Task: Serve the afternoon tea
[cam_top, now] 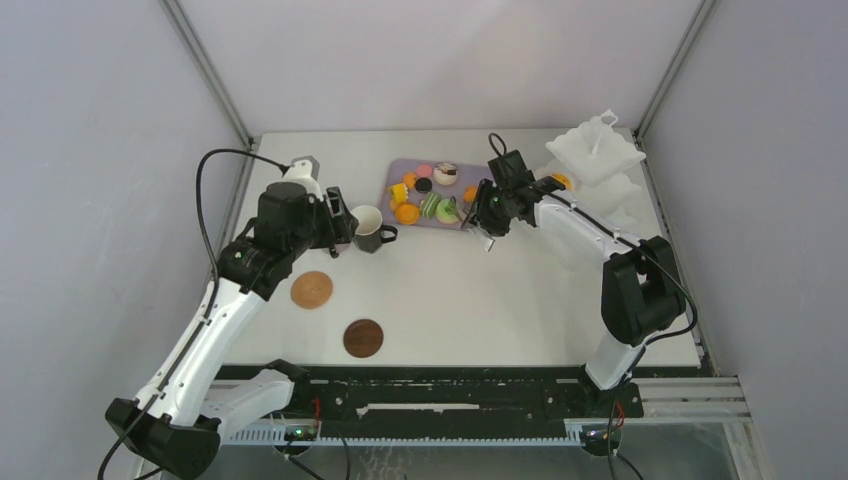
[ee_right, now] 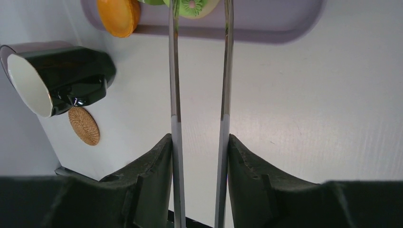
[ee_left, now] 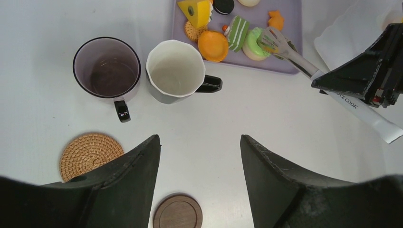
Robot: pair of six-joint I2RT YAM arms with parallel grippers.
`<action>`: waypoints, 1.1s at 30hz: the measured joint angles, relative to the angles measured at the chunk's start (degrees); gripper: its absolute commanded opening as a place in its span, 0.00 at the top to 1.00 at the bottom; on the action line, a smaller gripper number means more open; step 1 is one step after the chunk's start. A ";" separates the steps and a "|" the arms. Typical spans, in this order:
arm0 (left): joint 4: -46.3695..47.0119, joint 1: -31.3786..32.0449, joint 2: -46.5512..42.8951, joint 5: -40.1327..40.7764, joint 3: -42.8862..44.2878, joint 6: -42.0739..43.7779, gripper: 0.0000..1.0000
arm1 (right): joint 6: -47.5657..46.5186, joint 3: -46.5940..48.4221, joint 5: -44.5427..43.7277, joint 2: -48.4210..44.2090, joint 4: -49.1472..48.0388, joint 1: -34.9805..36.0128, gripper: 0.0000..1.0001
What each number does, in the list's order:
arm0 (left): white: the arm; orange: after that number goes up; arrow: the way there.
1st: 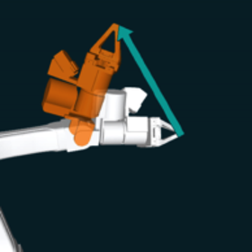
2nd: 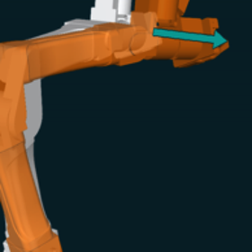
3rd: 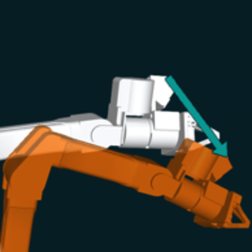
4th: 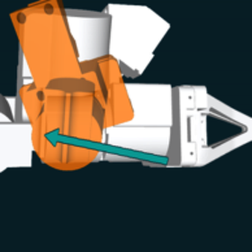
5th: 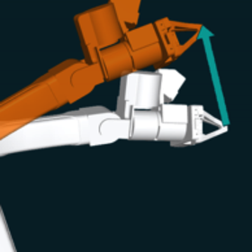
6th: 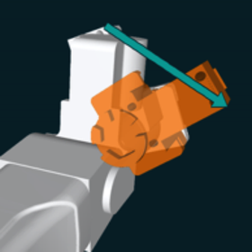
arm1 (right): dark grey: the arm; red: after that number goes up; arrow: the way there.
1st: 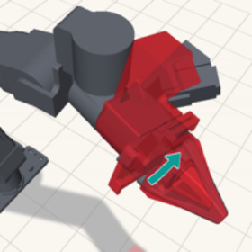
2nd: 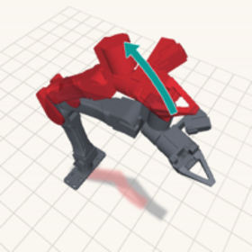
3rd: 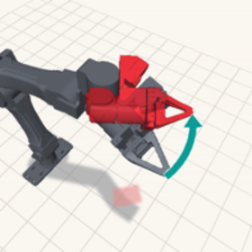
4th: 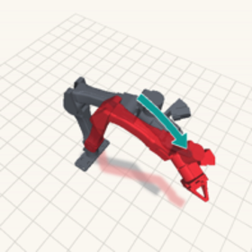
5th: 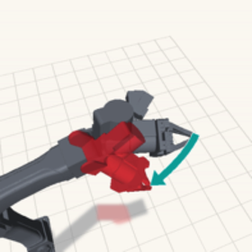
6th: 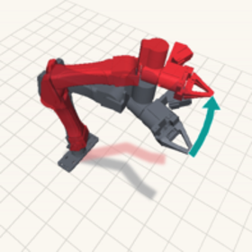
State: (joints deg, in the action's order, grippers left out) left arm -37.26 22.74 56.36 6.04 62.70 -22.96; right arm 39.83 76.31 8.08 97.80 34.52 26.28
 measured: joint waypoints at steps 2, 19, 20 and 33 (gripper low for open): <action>-0.09 0.00 0.00 0.22 -0.15 0.13 0.33 | 0.44 -0.09 0.07 -0.04 -0.39 -0.04 0.82; -0.15 -0.02 -0.63 0.31 -0.76 0.50 0.33 | -1.62 -0.63 -2.69 -13.25 2.47 -0.09 1.00; -0.17 -0.02 -0.66 0.33 -0.76 0.50 0.33 | -1.84 -0.63 -2.69 -13.70 2.78 -0.09 1.00; -0.20 -0.39 -1.75 0.48 -0.76 0.50 0.33 | -4.85 1.36 -3.98 -19.08 7.54 -0.09 1.00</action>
State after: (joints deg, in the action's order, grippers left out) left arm -37.45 22.35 54.61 6.52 61.93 -22.46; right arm 34.98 77.67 4.10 78.72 42.06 26.20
